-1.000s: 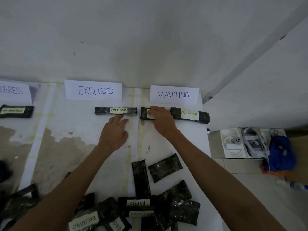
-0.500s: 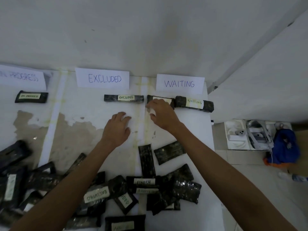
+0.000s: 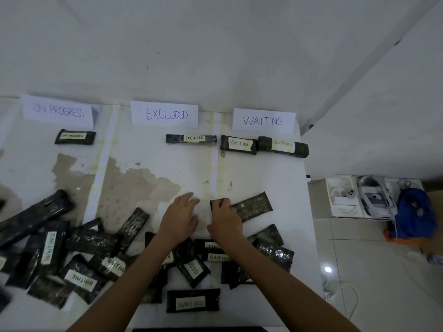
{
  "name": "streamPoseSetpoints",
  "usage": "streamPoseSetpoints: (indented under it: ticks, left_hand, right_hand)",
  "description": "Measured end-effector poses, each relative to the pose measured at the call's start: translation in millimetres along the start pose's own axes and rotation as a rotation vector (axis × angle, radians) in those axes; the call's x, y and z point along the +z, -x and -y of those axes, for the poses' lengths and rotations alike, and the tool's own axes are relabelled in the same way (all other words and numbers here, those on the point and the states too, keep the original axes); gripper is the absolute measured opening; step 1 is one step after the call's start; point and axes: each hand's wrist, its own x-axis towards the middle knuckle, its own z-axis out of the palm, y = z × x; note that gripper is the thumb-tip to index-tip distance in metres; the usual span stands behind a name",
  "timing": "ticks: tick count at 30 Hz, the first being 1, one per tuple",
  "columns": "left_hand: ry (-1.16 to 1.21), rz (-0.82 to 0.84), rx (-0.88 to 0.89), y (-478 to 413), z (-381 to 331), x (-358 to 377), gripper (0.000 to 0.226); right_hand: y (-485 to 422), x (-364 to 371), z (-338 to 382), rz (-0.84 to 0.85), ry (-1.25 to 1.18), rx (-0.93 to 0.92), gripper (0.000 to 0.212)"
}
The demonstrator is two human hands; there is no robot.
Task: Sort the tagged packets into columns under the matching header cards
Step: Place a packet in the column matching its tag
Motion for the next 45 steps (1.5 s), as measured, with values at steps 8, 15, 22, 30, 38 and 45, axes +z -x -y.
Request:
streamPoseSetpoints:
  ticks: [8,15,22,30,38,45]
  left_hand:
    - [0.127,0.007,-0.006,25,-8,-8,0.045]
    - [0.266,-0.045,-0.044,31,-14,-20,0.043]
    - [0.3,-0.052,-0.022,28,-24,-23,0.044]
    - [-0.08,-0.174,0.26,36,-20,-30,0.074]
    - [-0.108,-0.128,0.295,66,22,-48,0.067]
    - [-0.063,-0.176,0.118,95,88,-97,0.059]
  right_hand:
    - [-2,-5,4,-0.05,-0.079,0.067,0.05]
    - [-2,-40,-29,0.035,-1.041,0.287,0.027]
    - [3,-43,-33,0.082,-1.208,0.301,0.026]
    - [4,-53,-21,0.258,-0.947,-0.051,0.042]
    - [2,-61,30,0.363,-1.026,-0.107,0.046]
    - [-12,-59,114,0.19,-1.007,-0.036,0.025]
